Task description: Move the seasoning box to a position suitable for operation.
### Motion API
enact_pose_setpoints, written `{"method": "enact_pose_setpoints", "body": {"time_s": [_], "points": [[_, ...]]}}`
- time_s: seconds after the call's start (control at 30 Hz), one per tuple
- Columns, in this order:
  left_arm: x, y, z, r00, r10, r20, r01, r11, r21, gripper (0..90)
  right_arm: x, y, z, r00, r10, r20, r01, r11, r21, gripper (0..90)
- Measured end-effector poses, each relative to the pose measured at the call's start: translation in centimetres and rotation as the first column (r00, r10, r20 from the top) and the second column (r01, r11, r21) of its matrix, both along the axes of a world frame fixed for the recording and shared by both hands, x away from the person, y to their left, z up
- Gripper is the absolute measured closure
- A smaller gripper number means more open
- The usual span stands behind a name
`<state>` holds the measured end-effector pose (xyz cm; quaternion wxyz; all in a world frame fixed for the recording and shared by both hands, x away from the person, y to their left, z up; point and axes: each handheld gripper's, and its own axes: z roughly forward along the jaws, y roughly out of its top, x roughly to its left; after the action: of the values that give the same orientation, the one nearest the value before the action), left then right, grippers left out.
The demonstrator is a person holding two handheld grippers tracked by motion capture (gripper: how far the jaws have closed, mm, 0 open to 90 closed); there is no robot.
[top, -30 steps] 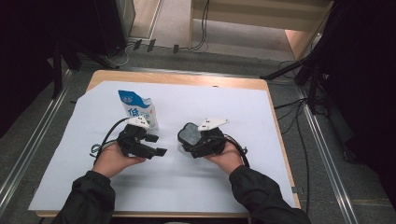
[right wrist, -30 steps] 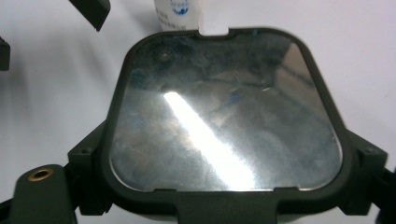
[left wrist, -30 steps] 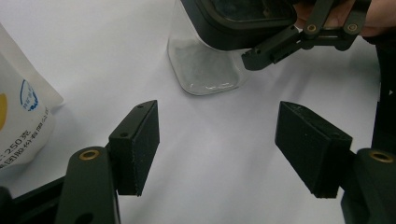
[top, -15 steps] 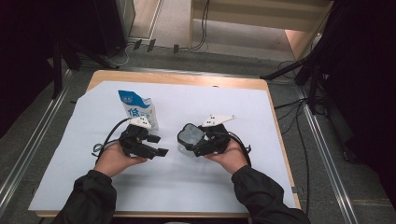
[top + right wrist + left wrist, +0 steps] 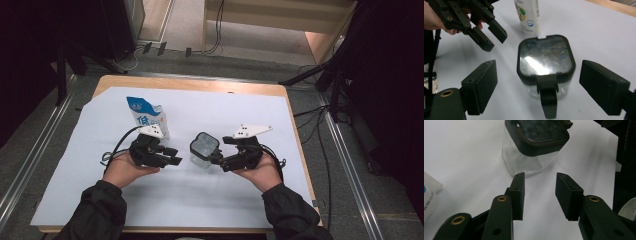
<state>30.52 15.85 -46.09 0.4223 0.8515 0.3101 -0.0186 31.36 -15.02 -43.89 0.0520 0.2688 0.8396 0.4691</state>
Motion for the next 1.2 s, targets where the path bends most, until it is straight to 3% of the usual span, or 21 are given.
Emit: {"method": "enact_pose_setpoints", "body": {"time_s": [0.07, 0.17, 0.2, 0.23, 0.43, 0.67, 0.87, 1.2], "points": [[0.1, 0.0, 0.0, 1.0, -0.002, -0.002, 0.002, 1.0, -0.003, 65.9, -0.3, -0.7, 0.0, 0.9999, -0.013, 0.003, 0.013, 0.9999, 0.0, 19.9], [0.5, 0.0, -0.2, 0.9999, 0.01, -0.014, -0.01, 1.0, -0.002, 74.0, -1.1, -1.8, -0.1, 0.9987, -0.042, 0.027, 0.042, 0.9991, 0.002, 32.5], [0.5, 0.0, -0.2, 0.9999, 0.01, -0.014, -0.01, 1.0, -0.002, 75.2, -1.1, -1.8, -0.1, 0.9987, -0.042, 0.027, 0.042, 0.9991, 0.002, 32.5], [0.7, 0.0, -0.2, 0.9999, 0.01, -0.01, -0.01, 1.0, 0.001, 78.5, -1.4, -2.3, -0.2, 0.9983, -0.048, 0.032, 0.048, 0.9988, 0.003, 39.4], [1.3, -0.4, -0.2, 0.9998, -0.009, 0.02, 0.009, 1.0, 0.004, 89.9, -1.9, -2.6, -1.5, 0.9982, -0.06, -0.007, 0.06, 0.9981, -0.009, 61.1], [2.0, -0.6, -0.4, 0.9997, -0.013, 0.021, 0.013, 0.9999, 0.003, 90.0, -2.1, -2.6, -3.1, 0.9963, -0.055, -0.067, 0.055, 0.9985, -0.001, 90.0], [2.8, -1.1, -0.8, 1.0, 0.0, 0.001, 0.0, 1.0, 0.001, 90.0, -2.5, -2.1, -3.7, 0.996, -0.026, -0.086, 0.025, 0.9997, -0.008, 90.0], [3.8, -2.3, -1.6, 0.9997, 0.023, 0.004, -0.023, 0.9997, 0.006, 90.0, -2.2, -1.2, -4.5, 0.9937, -0.01, -0.112, 0.009, 0.9999, -0.014, 90.0]]}}
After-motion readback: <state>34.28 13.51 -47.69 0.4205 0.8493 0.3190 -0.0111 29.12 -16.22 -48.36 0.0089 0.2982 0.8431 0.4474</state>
